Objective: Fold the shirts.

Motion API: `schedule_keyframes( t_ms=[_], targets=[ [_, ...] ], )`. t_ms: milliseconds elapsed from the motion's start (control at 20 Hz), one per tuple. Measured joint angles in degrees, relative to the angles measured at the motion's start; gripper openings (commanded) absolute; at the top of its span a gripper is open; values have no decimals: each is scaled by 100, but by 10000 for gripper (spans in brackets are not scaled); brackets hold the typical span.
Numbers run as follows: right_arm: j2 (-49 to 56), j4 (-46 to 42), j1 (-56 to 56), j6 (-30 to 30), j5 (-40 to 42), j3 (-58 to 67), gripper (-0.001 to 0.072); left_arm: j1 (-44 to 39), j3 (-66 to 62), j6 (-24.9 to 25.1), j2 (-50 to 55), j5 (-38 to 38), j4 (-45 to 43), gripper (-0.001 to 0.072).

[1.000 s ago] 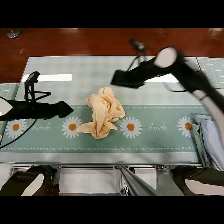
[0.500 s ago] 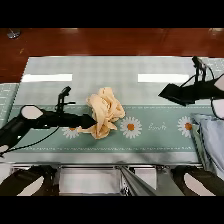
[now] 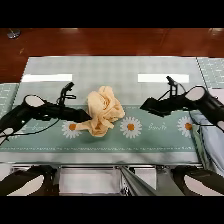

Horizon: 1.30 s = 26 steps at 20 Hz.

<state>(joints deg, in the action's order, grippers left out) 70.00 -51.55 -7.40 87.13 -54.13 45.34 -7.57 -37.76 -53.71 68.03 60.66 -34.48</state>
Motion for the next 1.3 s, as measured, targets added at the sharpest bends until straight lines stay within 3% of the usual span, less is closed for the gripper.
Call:
schedule_keyframes(
  t_ms=[250, 600, 650, 700, 750, 1050, 1300],
  targets=[
    [861, 566, -857, -107, 389, 345, 616, 678, -131, 68, 28, 435, -39, 26],
    [1705, 1012, -1587, -79, 562, 1075, 614, 835, -160, 129, 42, 496, -42, 26],
    [1803, 1058, -1663, -79, 562, 1165, 532, 839, -160, 131, 42, 498, -42, 25],
    [1904, 1110, -1735, -79, 566, 1274, 220, 841, -160, 138, 42, 498, -42, 25],
    [1987, 1137, -1794, -79, 579, 1377, 32, 846, -160, 136, 42, 503, -42, 26],
    [1875, 638, -1628, -61, 98, 2474, 28, 1211, -723, 76, -57, 765, 417, 25],
    [1038, -308, -1003, 251, -511, 4767, 28, 1572, -2721, -66, -251, 988, 1578, 25]
  ],
)
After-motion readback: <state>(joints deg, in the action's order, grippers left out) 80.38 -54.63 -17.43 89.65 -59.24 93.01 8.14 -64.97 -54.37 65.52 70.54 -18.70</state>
